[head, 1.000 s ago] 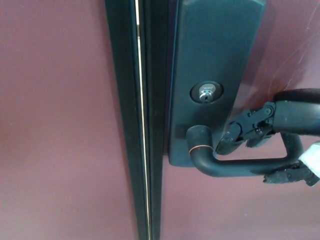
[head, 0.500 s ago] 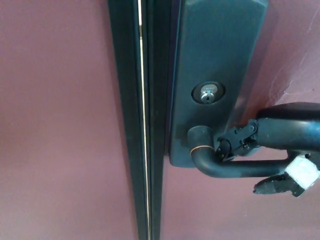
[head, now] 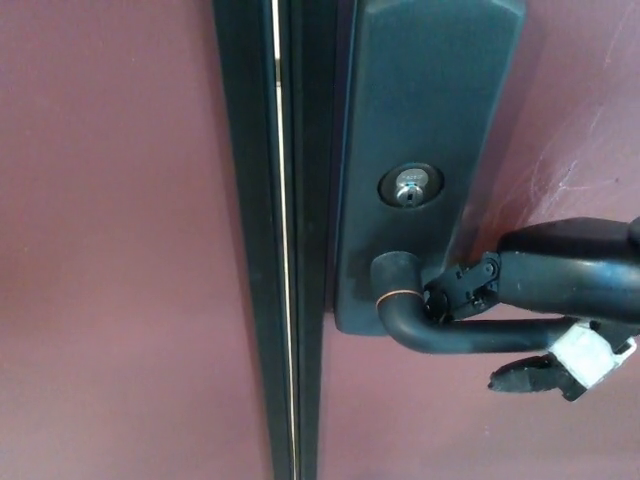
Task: The robot walks towards the door handle and put its right hand on it and twist the handle
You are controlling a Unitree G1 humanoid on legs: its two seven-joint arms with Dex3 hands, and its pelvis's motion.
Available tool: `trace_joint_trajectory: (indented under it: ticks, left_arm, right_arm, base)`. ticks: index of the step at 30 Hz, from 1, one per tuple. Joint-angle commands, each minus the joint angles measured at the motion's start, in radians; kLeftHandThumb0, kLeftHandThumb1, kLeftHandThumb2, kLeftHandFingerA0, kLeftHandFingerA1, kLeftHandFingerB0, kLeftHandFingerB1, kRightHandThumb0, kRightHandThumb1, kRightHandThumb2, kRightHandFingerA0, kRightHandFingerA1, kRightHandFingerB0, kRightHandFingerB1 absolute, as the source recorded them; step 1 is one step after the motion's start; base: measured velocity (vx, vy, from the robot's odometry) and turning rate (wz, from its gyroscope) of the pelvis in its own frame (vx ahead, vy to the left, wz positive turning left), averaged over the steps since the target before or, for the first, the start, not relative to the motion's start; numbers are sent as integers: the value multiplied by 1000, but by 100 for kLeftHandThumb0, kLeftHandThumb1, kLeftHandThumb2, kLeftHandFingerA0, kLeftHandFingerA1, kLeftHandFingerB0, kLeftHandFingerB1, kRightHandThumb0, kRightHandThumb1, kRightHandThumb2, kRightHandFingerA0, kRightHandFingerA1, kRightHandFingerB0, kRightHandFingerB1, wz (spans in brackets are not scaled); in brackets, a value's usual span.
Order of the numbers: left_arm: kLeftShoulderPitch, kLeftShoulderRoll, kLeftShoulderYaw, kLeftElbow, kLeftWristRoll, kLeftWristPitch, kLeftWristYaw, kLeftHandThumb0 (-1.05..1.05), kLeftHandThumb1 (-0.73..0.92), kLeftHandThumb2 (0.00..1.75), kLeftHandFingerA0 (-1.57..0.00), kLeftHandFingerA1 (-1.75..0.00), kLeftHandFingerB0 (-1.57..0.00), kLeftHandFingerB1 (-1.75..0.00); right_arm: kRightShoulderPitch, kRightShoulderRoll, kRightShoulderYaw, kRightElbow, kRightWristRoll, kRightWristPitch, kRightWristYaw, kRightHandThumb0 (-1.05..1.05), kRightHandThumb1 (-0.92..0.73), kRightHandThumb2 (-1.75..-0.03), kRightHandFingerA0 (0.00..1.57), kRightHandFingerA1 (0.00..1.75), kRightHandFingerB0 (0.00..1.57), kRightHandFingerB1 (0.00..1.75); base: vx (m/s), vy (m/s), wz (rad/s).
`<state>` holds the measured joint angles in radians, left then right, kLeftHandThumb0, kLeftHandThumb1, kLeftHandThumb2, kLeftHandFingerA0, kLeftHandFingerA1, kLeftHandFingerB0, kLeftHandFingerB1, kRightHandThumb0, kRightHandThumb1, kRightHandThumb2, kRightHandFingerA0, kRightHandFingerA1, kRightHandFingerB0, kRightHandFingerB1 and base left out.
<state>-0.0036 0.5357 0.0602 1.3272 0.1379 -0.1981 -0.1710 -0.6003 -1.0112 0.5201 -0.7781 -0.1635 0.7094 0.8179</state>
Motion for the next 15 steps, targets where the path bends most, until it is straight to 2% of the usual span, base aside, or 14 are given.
trace_joint_trajectory:
  ticks: [1,2,3,4,6,10,11,15]
  left_arm:
    - [2,5,4,1,0,8,-9,-43,49,77,-67,-60,-47,-51]
    - [0,8,3,0,0,8,-9,-43,49,77,-67,-60,-47,-51]
    - [0,9,1,-2,2,6,-9,-43,49,77,-67,-60,-47,-51]
    - [-2,10,0,-3,3,6,-8,-43,49,77,-67,-60,-47,-51]
    - [-5,10,-1,2,5,11,-7,-43,49,77,-67,-60,-47,-51]
    - [-6,10,-1,4,6,11,-6,-43,49,77,-67,-60,-47,-51]
    - [-10,11,0,4,5,13,-7,-43,49,77,-67,-60,-47,-51]
    - [-1,11,2,4,2,13,-11,-43,49,77,-67,-60,-47,-51]
  right_arm:
    - [62,13,53,24,-17,47,65,-23,-74,-61,64,48,44,37]
    - [63,17,51,29,-20,41,66,-23,-74,-61,64,48,44,37]
    - [71,14,41,31,-17,24,65,-15,-74,-61,75,52,48,39]
    - [73,14,31,37,-16,10,66,-11,-74,-61,78,54,51,40]
    - [87,17,14,41,-16,-11,57,-1,-76,-62,84,59,62,45]
    - [102,25,-1,45,-25,-29,57,-1,-76,-62,84,59,62,45]
    - [120,33,-30,48,-25,-44,30,6,-75,-62,85,59,71,50]
    - [160,49,-70,42,-32,-59,12,6,-76,-61,83,58,71,50]
  base:
    - [0,0,0]
    - [0,0,0]
    - [0,0,0]
    - [0,0,0]
    - [0,0,0]
    - [0,0,0]
    - [0,0,0]
    - [0,0,0]
